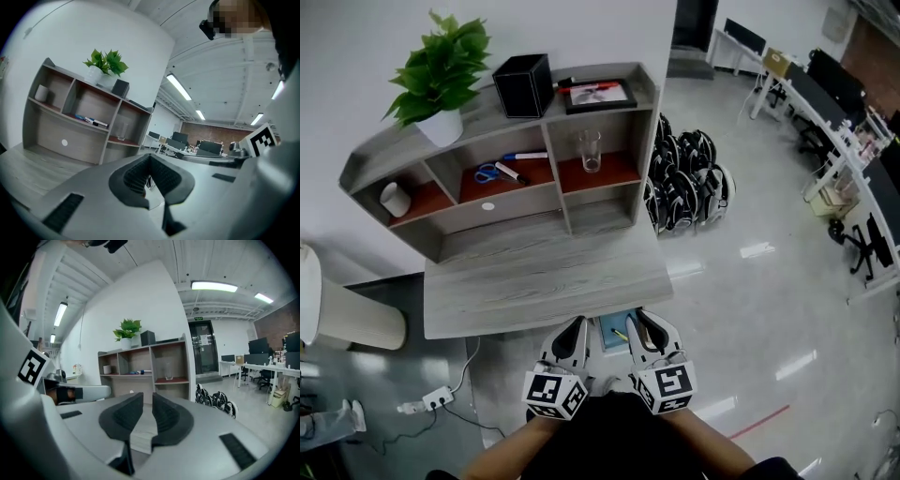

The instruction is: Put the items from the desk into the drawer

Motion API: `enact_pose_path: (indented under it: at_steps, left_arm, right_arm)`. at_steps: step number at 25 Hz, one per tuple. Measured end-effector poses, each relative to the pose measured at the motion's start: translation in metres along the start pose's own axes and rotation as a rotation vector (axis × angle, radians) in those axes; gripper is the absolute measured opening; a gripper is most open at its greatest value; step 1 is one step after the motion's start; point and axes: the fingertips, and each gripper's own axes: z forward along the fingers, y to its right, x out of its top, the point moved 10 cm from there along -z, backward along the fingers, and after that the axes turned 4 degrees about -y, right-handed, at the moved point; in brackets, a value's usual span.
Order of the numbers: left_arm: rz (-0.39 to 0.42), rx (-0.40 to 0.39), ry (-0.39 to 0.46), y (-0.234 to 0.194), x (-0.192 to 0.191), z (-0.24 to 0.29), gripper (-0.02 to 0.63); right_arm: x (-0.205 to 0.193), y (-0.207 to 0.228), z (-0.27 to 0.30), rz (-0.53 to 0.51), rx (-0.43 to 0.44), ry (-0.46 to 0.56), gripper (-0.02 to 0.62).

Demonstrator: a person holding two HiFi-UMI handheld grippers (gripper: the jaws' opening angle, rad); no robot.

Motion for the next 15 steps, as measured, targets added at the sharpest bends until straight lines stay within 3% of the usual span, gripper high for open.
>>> enact_pose_path:
  at_steps: [8,15]
  left_arm:
    - [0.04,-0.104,0.011,0.033,0.002,0.017,0.015]
    - [0.147,-0.152,0.008,0.056,-0.002,0.019,0.015]
  right_arm:
    - [0.009,0.004,-0.023,-0.02,-0.035,0.054,0.024]
    - [0.005,0.004,-0.036,-0.029,-0.043,0.04,0.02]
